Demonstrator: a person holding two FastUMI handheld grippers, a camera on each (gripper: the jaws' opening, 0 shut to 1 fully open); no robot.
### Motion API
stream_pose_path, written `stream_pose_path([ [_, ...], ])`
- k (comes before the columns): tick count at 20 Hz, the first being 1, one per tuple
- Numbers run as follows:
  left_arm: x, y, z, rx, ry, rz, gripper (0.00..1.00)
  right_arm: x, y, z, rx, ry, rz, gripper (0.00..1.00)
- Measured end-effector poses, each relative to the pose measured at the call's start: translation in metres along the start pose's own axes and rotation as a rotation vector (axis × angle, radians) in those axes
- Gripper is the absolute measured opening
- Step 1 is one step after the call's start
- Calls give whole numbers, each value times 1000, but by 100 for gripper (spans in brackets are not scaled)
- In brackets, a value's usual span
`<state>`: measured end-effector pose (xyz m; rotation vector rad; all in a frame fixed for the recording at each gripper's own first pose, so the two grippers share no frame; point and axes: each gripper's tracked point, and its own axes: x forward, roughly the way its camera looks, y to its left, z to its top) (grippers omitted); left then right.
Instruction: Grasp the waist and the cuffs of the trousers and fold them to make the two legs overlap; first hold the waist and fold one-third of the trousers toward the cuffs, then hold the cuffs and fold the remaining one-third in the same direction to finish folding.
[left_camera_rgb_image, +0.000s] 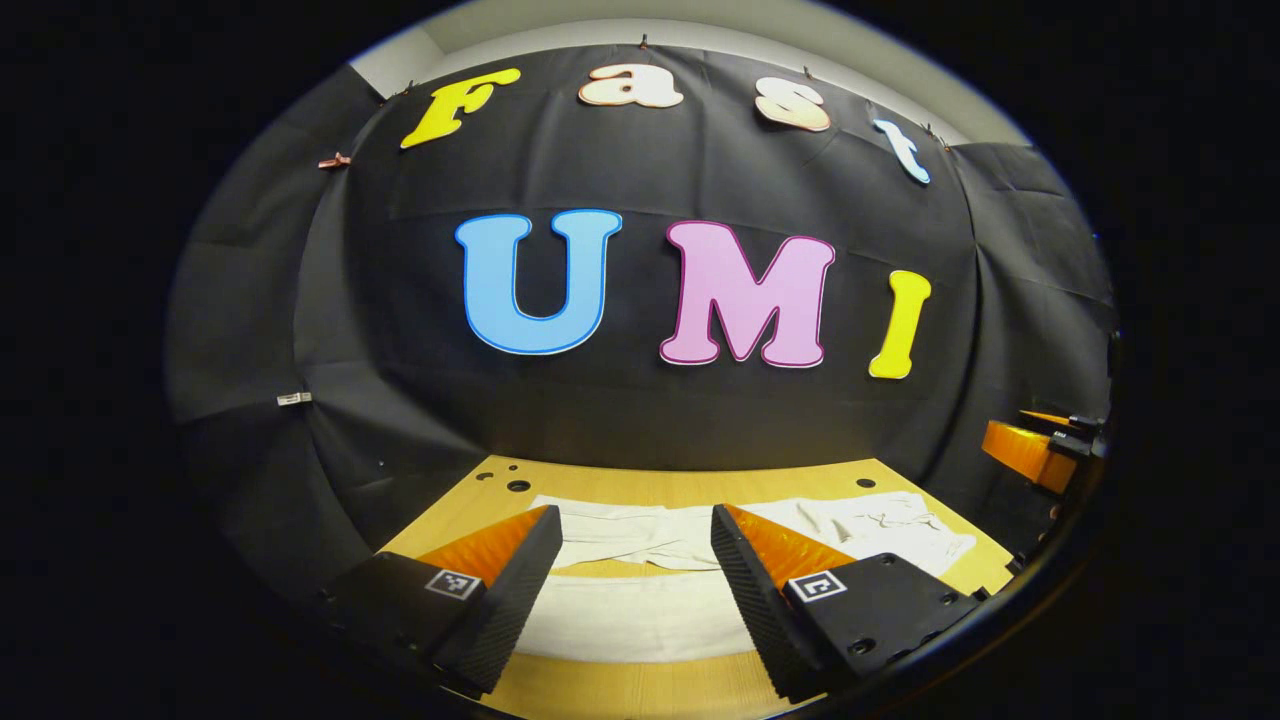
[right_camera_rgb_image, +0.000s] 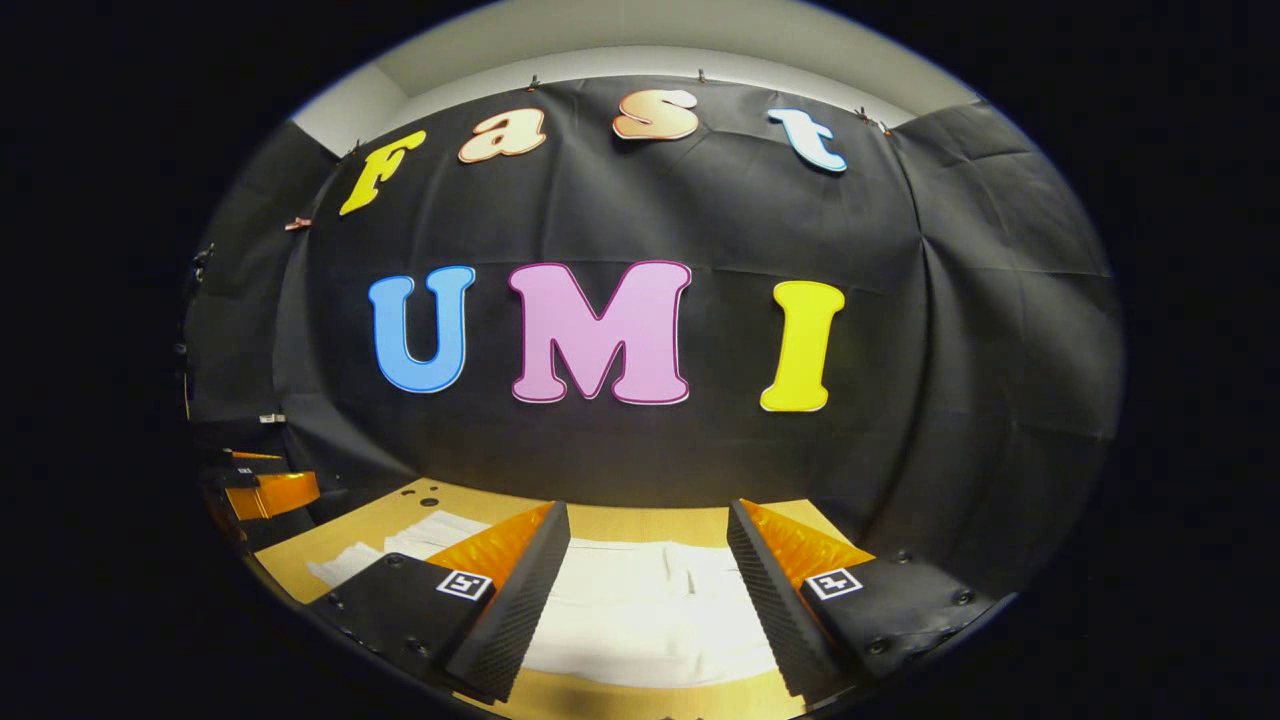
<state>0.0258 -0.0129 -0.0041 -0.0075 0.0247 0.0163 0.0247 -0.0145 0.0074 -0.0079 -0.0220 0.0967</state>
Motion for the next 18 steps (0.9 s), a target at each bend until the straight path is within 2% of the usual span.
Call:
stream_pose_path([
  [3, 2, -6, -3, -7, 9, 1, 95, 6, -9, -3, 0, 6, 0, 98],
  [7, 10, -12, -7, 2, 22, 5, 96, 17, -28, -3, -75, -18, -5, 97],
  [14, 29, -17, -18, 10, 57, 27, 96, 43, -73, -23, -310, -7, 25, 97],
  [18, 35, -18, -29, 53, 81, 11, 96, 56, -100, -42, -420, 23, 81, 97],
])
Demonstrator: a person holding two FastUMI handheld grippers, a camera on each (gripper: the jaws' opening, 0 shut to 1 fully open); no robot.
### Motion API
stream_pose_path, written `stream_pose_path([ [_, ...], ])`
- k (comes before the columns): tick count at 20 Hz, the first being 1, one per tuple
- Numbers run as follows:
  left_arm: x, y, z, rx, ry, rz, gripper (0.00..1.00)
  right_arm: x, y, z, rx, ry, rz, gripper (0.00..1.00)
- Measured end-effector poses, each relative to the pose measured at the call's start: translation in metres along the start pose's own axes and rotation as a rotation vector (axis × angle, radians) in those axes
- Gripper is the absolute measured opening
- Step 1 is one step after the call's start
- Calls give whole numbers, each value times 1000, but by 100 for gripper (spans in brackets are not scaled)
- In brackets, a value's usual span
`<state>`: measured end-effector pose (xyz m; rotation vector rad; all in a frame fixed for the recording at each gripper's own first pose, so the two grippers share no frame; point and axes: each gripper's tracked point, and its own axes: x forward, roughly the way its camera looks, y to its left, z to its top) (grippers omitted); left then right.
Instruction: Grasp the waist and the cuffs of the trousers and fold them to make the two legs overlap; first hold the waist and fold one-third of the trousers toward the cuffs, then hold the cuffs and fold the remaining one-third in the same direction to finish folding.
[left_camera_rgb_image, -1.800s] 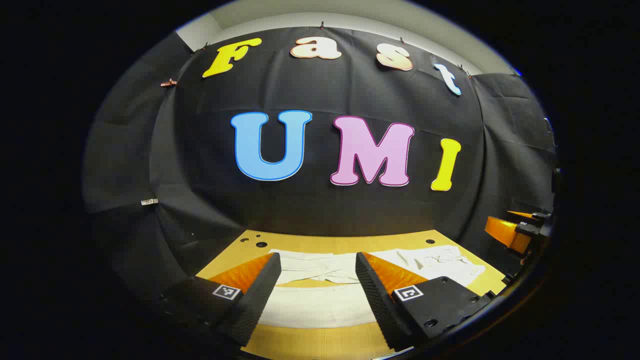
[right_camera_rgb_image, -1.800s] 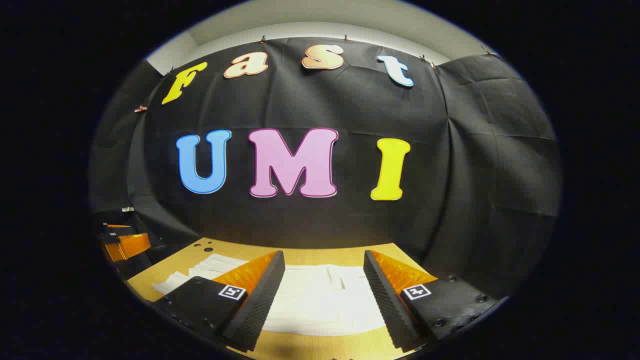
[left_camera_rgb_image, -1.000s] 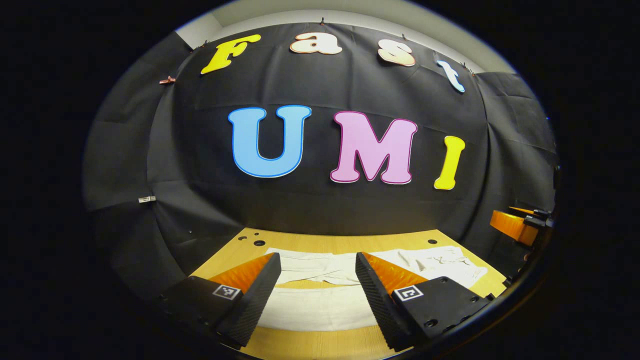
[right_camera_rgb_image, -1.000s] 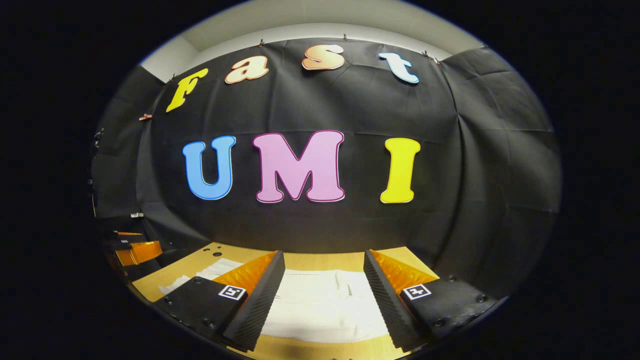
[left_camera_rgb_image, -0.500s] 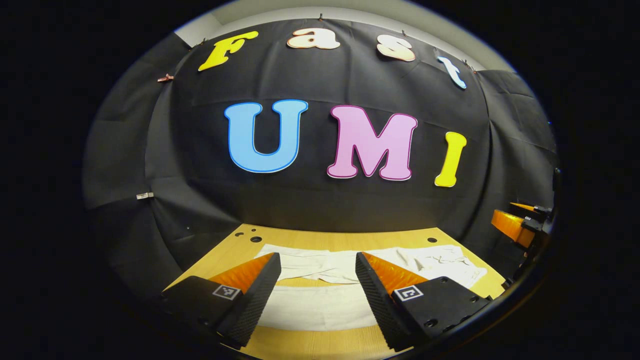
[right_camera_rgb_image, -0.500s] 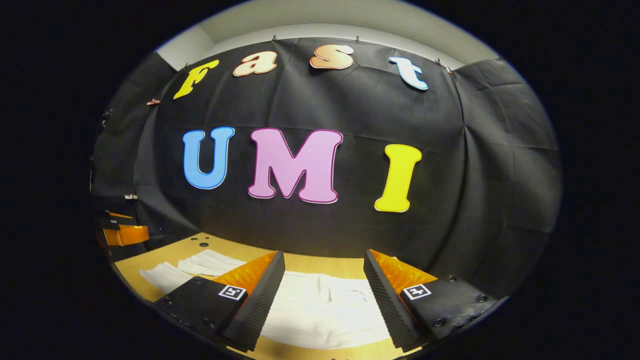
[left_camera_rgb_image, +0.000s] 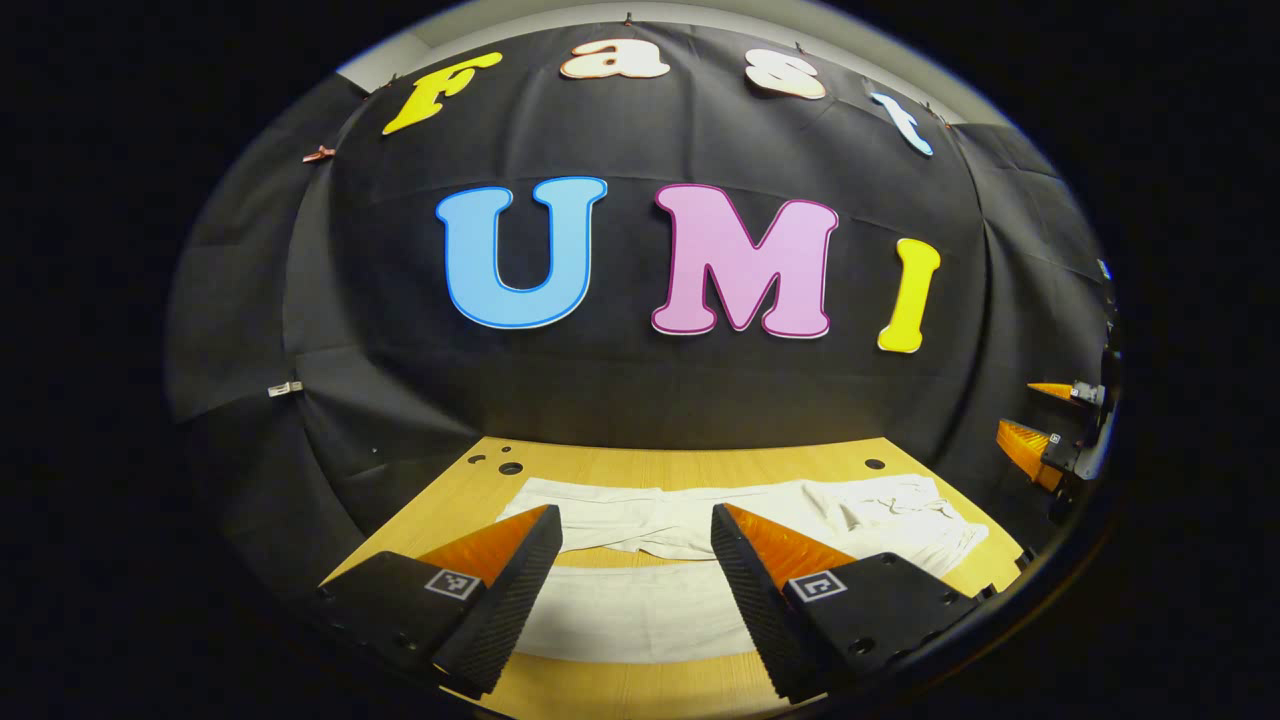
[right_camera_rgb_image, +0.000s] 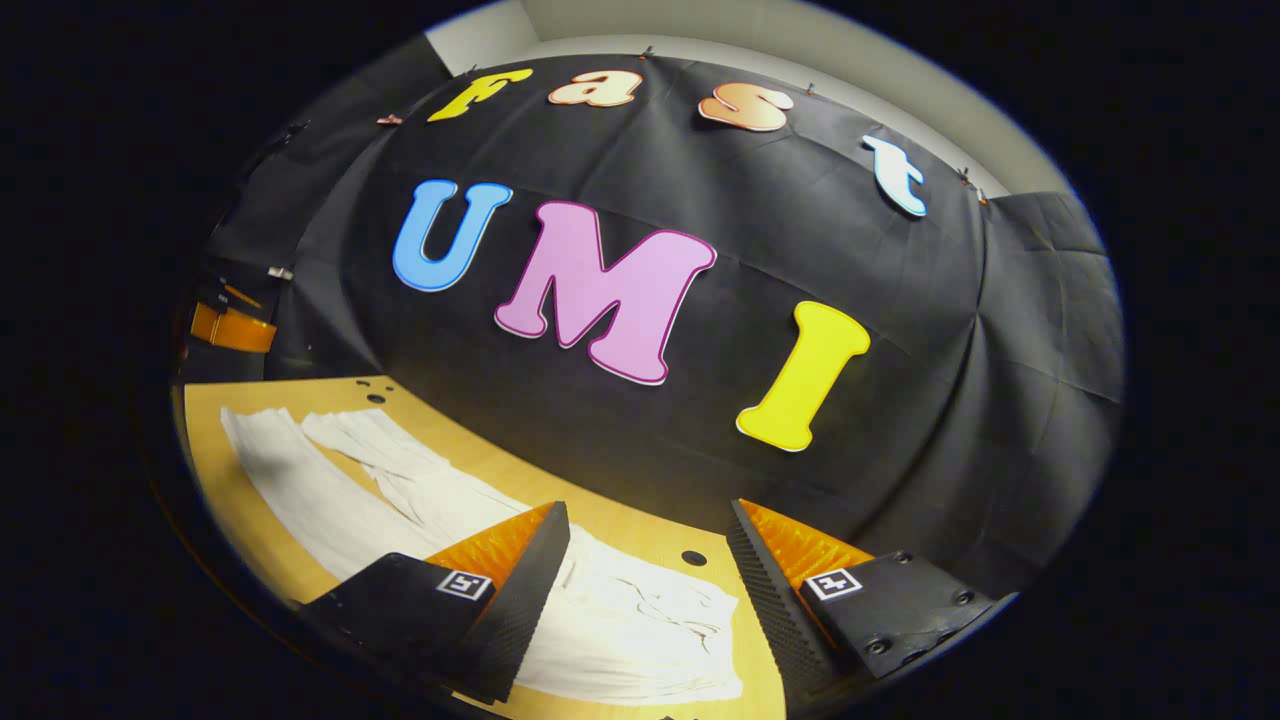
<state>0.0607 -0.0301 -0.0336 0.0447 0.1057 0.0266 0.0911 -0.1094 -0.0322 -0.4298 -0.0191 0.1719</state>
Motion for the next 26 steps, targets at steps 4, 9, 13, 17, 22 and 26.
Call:
stream_pose_path([
  [4, 3, 9, -12, 57, 31, 3, 96, 7, -24, -48, -273, 61, 64, 97],
  [9, 6, 13, -27, 103, 48, 14, 95, -4, -20, -129, -479, 171, 228, 97],
  [13, 11, 10, -45, 51, 88, 19, 98, -14, -26, -192, -617, 266, 334, 98],
  [17, 11, 16, -55, 37, 123, 40, 98, -27, -39, -246, -720, 363, 428, 98],
  [22, 10, 27, -68, 9, 161, 77, 98, -32, -60, -298, -822, 451, 495, 97],
  [26, 10, 38, -77, 3, 186, 123, 98, -29, -62, -331, -886, 494, 544, 98],
])
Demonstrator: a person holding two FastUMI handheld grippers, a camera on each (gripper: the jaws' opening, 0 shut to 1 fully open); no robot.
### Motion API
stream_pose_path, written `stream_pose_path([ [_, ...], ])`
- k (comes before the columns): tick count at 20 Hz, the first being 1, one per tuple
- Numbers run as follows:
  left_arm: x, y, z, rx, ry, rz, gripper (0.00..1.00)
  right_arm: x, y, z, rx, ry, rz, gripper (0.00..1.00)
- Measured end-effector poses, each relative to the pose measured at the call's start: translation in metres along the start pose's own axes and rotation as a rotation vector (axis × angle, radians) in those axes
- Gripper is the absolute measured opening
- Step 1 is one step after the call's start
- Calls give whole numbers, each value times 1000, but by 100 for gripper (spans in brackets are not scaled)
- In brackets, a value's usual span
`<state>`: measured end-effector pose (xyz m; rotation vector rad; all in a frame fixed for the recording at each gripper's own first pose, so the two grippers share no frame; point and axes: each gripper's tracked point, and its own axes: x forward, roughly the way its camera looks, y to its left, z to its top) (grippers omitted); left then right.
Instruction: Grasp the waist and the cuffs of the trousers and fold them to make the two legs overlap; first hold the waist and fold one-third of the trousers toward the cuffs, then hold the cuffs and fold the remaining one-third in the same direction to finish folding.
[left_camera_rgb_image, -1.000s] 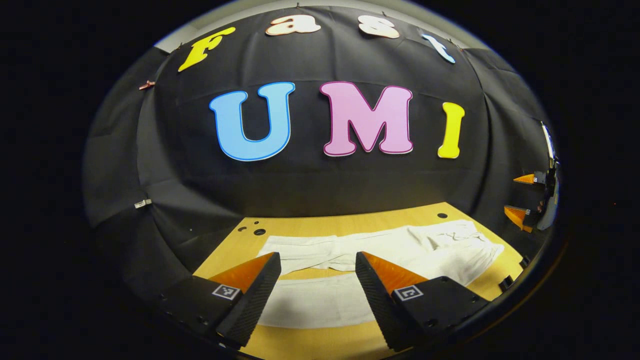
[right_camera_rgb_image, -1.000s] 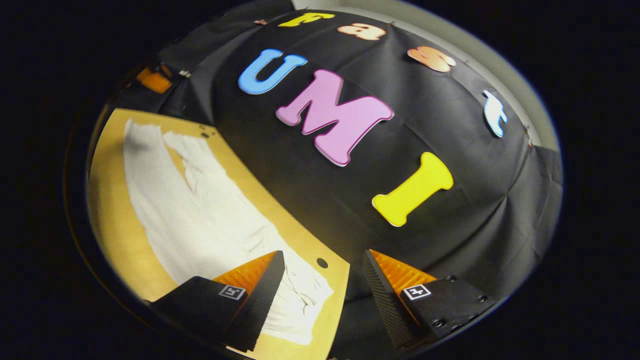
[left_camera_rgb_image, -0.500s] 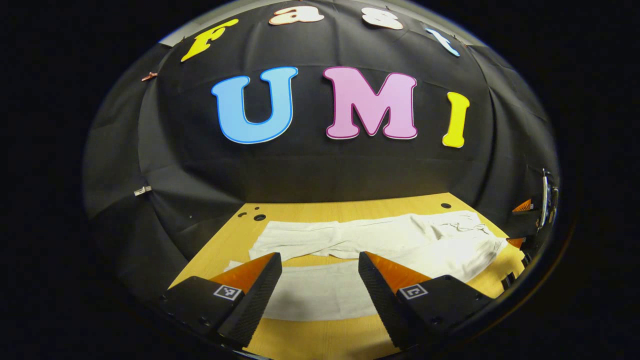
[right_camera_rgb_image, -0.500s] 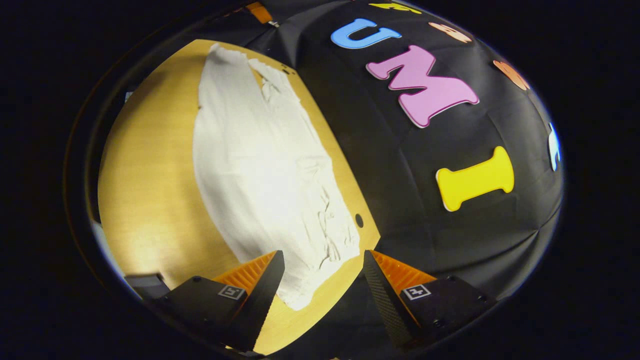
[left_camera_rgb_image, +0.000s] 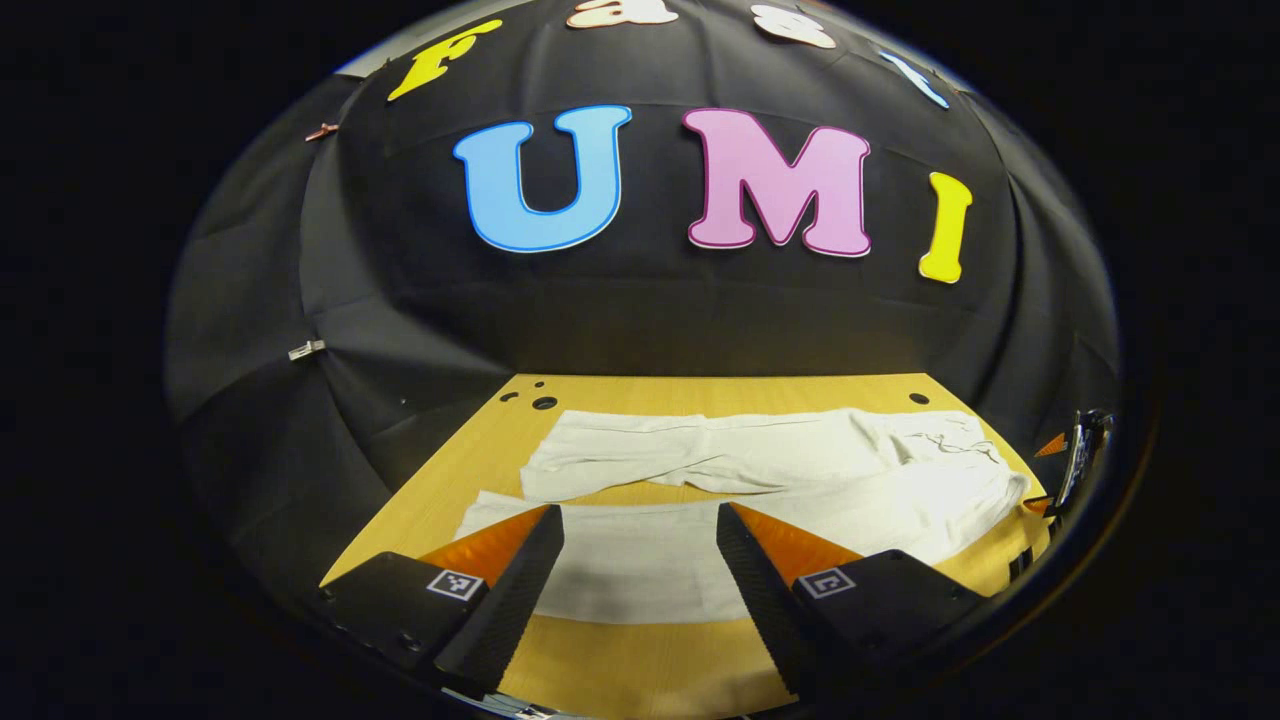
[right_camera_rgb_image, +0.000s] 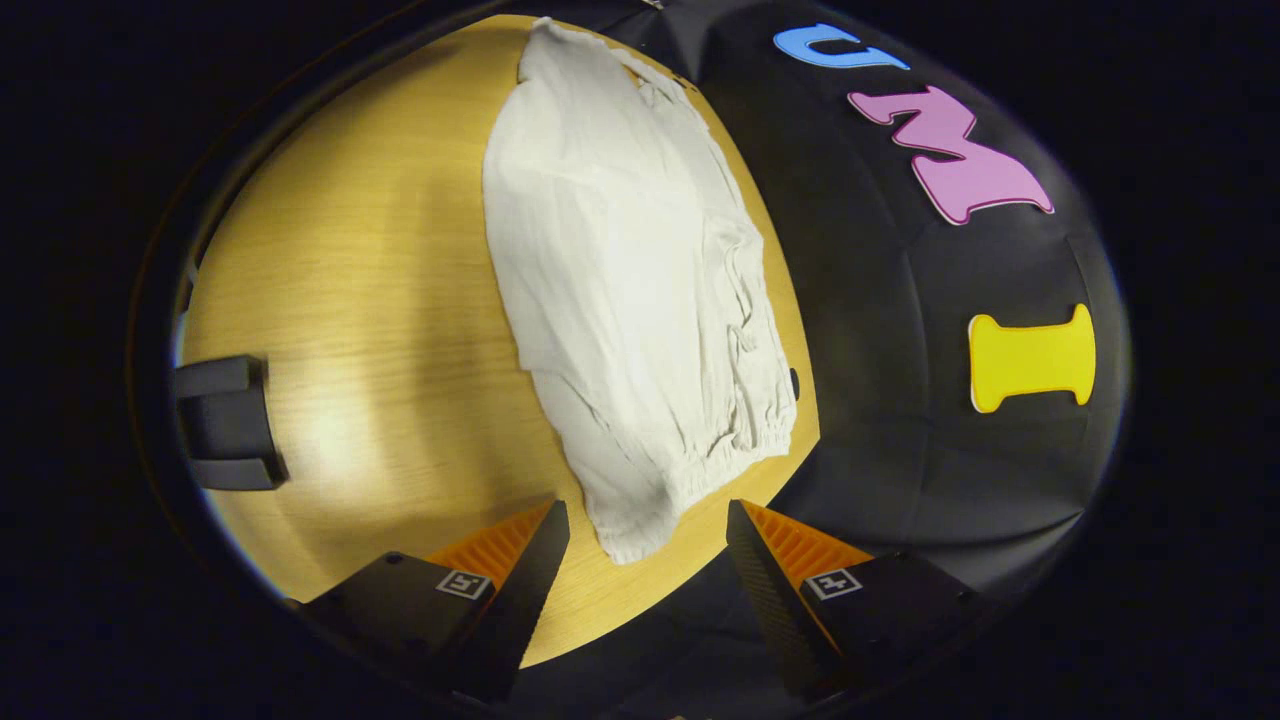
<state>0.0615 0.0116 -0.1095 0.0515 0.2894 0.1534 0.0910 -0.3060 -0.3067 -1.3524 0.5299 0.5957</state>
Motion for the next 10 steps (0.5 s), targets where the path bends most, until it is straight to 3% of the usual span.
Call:
stream_pose_path([
  [10, -3, 26, -19, -14, 62, 72, 98, 45, -20, 8, -142, 14, -53, 90],
])
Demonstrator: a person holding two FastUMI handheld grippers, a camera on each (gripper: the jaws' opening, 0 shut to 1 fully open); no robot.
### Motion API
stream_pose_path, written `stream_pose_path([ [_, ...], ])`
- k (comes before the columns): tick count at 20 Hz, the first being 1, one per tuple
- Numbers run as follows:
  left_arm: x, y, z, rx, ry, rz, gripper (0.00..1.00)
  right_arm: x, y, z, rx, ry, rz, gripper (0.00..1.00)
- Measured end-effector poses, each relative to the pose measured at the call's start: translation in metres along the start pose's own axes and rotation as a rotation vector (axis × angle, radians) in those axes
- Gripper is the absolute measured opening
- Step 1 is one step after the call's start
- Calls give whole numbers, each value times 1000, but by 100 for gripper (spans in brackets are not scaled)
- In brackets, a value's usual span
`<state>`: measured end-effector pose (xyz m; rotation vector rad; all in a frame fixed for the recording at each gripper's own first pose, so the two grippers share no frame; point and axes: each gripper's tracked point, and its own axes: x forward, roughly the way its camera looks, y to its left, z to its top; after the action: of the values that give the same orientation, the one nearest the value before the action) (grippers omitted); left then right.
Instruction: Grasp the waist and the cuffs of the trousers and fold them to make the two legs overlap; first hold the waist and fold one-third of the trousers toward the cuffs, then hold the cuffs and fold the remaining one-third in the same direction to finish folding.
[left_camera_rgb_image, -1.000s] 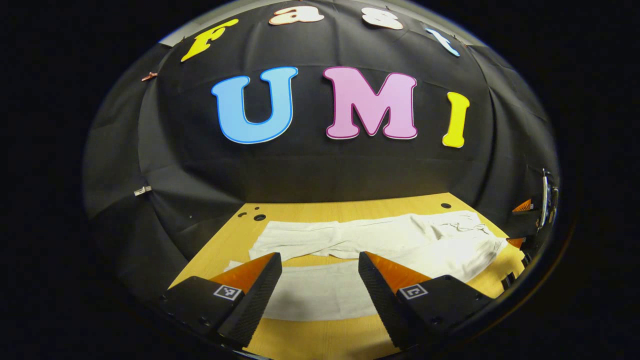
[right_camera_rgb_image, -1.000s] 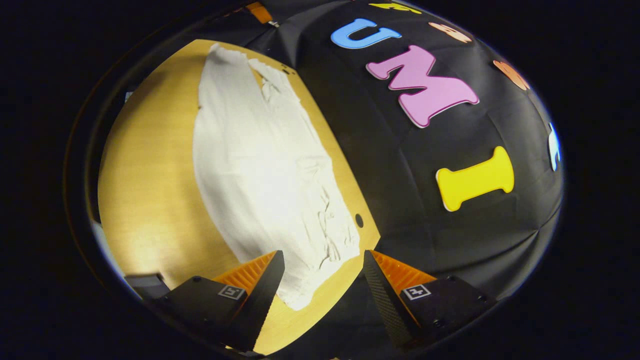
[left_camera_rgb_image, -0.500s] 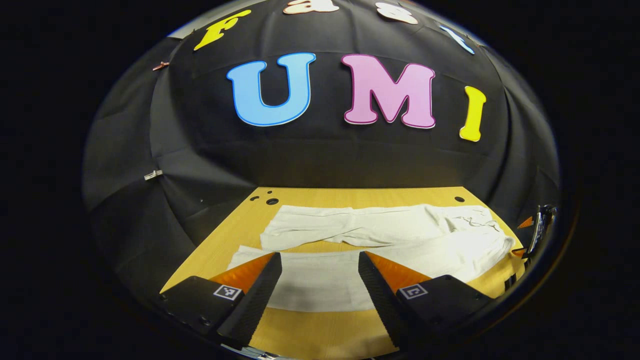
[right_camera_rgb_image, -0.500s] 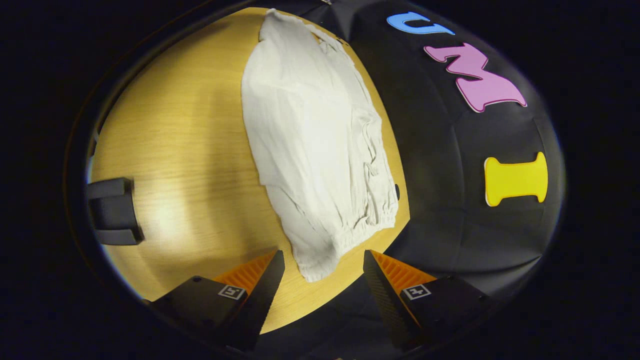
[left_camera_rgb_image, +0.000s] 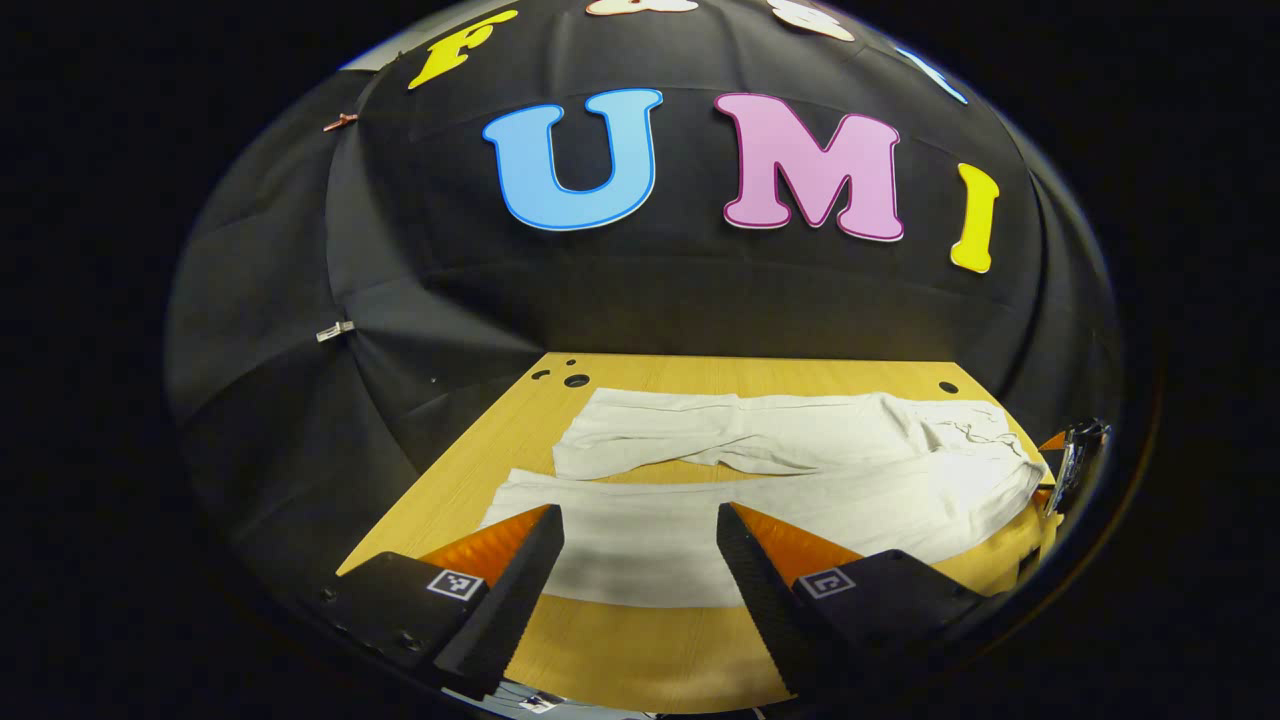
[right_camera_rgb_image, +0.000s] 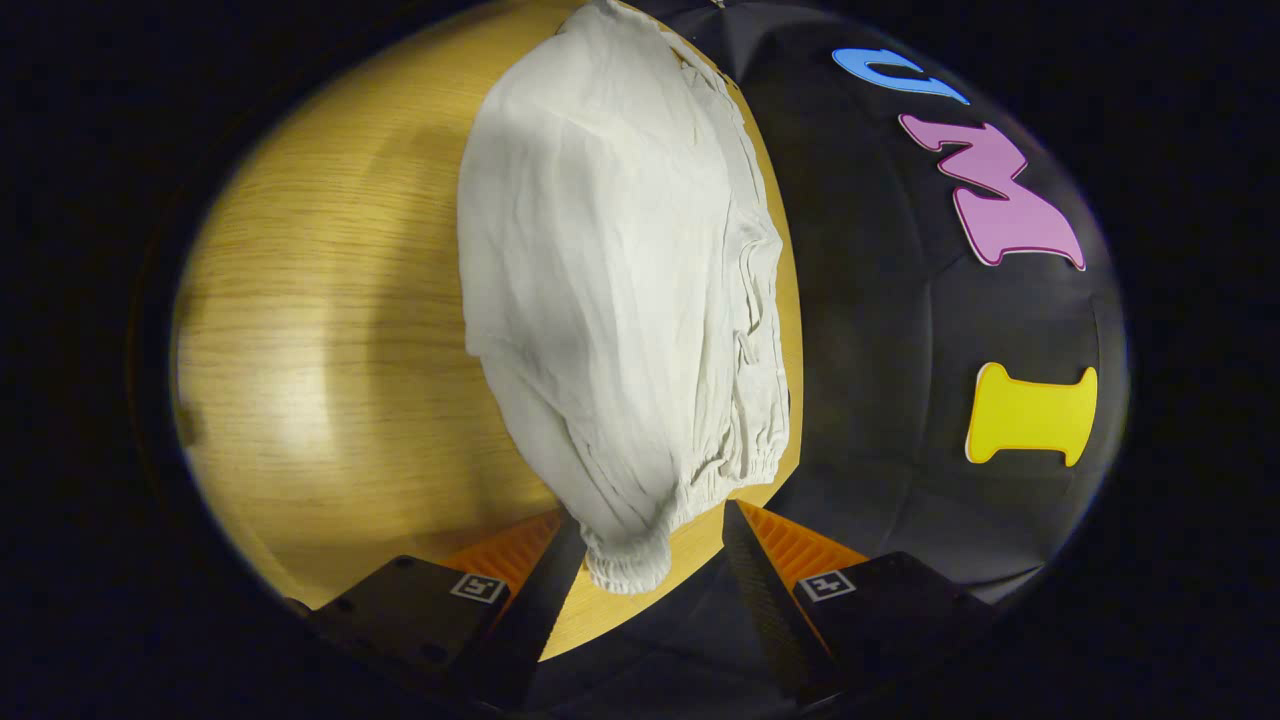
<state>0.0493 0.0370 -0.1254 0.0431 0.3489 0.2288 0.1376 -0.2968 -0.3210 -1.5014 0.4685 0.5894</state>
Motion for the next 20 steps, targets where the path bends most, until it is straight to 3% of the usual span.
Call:
stream_pose_path([
  [3, 6, 10, -15, -13, 36, 25, 98, 9, 2, -1, 18, 29, 33, 76],
  [7, 14, 35, -42, 2, 104, 63, 98, 10, 14, -1, -7, 51, 76, 29],
  [9, 22, 57, -56, 58, 137, 88, 99, 14, 13, -1, 16, 63, 94, 29],
  [11, 29, 82, -70, 133, 162, 120, 99, 16, 14, 2, 95, 90, 173, 19],
  [12, 34, 94, -80, 174, 182, 135, 98, 14, 15, 4, 114, 93, 208, 19],
  [13, 38, 105, -89, 216, 207, 142, 98, 8, 14, 8, 109, 83, 241, 19],
  [14, 41, 115, -98, 256, 231, 145, 98, 9, 15, 10, 83, 72, 269, 11],
  [16, 50, 131, -109, 332, 258, 132, 98, 6, 18, 11, 64, 68, 326, 7],
  [18, 60, 156, -115, 437, 286, 128, 97, 8, 18, 14, 111, 86, 400, 5],
  [20, 69, 178, -122, 604, 316, 103, 97, 13, 15, 14, 76, 91, 421, 5],
])
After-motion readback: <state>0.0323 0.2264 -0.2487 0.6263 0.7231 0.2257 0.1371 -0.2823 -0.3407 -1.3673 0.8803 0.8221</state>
